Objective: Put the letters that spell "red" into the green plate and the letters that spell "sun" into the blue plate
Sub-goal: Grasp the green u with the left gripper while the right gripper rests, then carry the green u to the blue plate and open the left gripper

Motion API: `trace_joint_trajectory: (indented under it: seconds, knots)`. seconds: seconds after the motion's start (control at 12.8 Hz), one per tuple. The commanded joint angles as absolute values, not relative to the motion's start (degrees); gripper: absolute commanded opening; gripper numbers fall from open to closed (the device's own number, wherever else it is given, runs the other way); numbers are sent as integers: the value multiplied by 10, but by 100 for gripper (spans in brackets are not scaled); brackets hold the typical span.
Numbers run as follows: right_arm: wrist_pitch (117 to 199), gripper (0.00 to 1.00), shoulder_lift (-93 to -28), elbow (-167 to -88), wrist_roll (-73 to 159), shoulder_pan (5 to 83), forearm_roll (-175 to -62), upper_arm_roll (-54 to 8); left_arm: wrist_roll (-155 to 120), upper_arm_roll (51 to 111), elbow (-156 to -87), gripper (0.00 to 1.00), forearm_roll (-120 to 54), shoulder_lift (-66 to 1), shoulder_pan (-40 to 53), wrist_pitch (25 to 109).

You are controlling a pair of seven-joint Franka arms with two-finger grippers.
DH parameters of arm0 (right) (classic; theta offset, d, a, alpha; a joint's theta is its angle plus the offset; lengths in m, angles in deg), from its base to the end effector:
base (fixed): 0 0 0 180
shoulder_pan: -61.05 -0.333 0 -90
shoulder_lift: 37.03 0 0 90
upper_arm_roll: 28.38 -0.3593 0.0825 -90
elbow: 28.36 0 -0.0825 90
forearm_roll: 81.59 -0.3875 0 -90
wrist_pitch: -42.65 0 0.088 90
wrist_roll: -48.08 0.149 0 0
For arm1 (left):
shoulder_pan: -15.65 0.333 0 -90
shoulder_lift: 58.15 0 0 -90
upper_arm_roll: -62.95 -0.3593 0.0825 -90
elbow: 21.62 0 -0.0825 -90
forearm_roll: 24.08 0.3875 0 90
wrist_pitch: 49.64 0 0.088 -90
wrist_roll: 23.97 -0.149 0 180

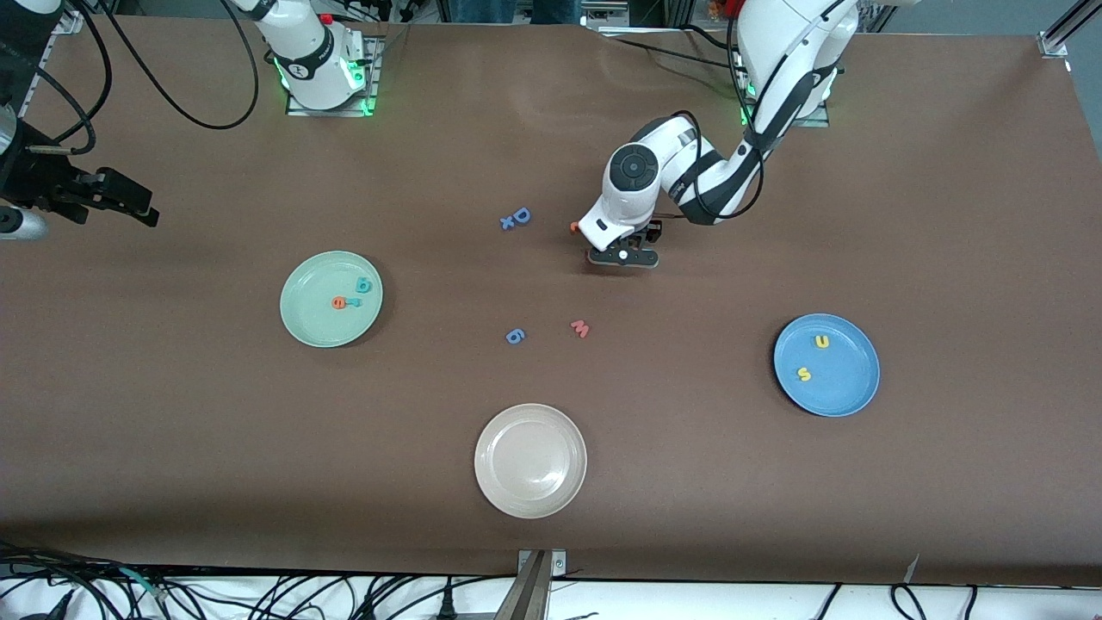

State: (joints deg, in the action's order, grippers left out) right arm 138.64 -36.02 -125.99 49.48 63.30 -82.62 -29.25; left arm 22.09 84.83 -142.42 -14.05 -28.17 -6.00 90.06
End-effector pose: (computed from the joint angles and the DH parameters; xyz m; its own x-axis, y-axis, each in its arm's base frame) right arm 0.5568 -0.0108 0.5810 0.9987 -0.0504 -0.0114 -0.0506 -0.9986 -0.0173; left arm 0.4181 -0.3972 0.1624 0.9843 -0.0621 -0.1652 -0.0687 -0.9971 -0.0343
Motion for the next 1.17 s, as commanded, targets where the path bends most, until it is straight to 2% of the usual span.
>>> trace_joint_trajectory:
  seconds: [0.0, 0.39, 0.94, 1.09]
  knots:
    - [1386, 100, -367, -1249, 513, 628, -833, -293, 233, 854, -1444, 63, -126, -299, -54, 907]
    - [1382, 100, -367, -1250, 515, 628, -834, -293, 233, 854, -1446, 42, -127, -299, -54, 907]
    - [1383, 100, -367, -1250, 515, 626, -834, -293, 231, 854, -1443, 27, -127, -296, -53, 907]
    - [1383, 100, -367, -1250, 515, 625, -834, -293, 224, 854, -1437, 25, -126, -299, -35, 901]
